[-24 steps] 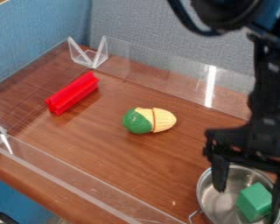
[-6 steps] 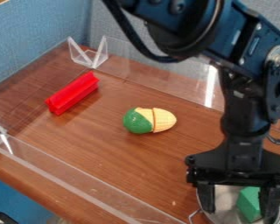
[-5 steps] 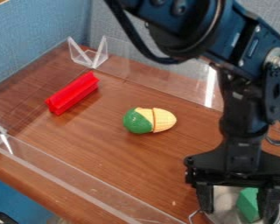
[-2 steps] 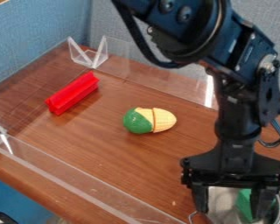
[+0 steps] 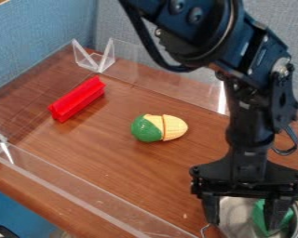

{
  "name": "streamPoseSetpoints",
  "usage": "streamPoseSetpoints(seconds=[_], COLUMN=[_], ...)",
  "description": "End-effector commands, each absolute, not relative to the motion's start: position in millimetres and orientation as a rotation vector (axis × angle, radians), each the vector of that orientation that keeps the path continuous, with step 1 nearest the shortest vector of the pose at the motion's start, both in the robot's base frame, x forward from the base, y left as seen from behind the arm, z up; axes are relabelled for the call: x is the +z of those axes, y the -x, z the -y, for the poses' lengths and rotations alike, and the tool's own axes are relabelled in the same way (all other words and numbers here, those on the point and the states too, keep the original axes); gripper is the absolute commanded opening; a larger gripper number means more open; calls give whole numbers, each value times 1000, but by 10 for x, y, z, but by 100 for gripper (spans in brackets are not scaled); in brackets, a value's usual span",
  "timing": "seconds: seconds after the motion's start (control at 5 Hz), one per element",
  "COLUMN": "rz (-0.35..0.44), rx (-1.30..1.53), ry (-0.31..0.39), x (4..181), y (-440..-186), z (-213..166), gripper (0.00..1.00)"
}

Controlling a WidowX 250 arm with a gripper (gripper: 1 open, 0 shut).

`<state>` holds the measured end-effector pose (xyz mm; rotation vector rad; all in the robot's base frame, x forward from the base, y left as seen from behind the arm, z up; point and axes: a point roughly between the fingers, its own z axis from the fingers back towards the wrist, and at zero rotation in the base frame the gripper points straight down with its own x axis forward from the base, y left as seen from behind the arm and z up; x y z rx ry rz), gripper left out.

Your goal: Put the green block into the metal pot

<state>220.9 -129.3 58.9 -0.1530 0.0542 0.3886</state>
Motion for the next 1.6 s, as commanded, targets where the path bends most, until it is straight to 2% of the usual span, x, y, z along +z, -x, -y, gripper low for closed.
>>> streamPoseSetpoints(seconds=[0.0,0.8,1.4], rz=[-41,-49,-58], rx=[397,400,402], ry=[160,139,125], x=[610,581,493], y=[-2252,-2276,-2308], z=[1262,1179,1134], gripper=[100,100,100])
